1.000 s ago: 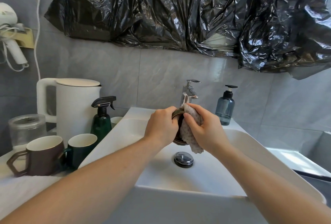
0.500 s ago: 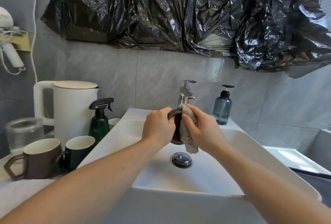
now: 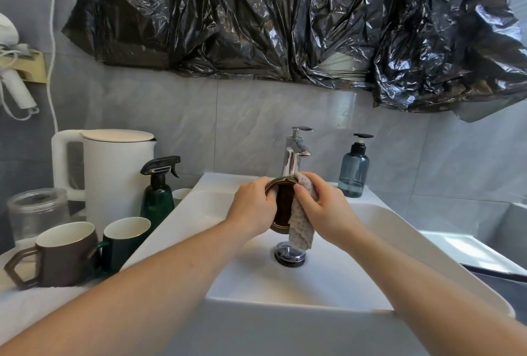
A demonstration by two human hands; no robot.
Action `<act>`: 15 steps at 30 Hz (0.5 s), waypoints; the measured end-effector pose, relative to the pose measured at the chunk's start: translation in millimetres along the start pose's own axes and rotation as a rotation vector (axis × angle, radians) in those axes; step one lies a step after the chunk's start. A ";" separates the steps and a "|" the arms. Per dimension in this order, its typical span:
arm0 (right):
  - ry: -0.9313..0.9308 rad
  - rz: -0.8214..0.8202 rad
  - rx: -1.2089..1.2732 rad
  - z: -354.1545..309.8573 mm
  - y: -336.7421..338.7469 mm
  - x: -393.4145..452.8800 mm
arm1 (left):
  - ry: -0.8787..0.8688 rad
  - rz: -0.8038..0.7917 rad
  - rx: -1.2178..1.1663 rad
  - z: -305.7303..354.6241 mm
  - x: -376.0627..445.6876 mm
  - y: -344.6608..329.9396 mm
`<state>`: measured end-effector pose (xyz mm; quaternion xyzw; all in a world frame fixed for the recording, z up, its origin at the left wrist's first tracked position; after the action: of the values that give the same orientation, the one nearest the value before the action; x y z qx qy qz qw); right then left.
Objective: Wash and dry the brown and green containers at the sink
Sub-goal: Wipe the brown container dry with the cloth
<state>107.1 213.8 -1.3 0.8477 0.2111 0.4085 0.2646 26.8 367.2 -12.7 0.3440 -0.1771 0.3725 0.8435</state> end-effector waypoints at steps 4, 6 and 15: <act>0.108 0.028 -0.051 -2.9 0.1 -1.8 | -0.056 -0.033 0.118 10.5 -5.0 4.2; 0.155 0.061 -0.075 -4.4 0.4 -1.0 | -0.097 -0.019 0.152 14.4 -6.3 6.4; -0.077 -0.069 -0.032 -2.3 1.0 -4.6 | -0.024 0.207 0.096 8.1 -2.9 18.9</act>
<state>102.7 210.9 -2.1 0.8506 0.2234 0.3695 0.3001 10.4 369.2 -0.2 0.3682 -0.2038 0.4615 0.7810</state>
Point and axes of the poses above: each hand's wrist, its own x-axis towards the middle knuckle, its own y-axis out of the back of the hand, z = x × y, the point moved 1 cm from there along x, towards the middle knuckle, and after that the axes turned 9 degrees about -x, right-handed, at the moved point
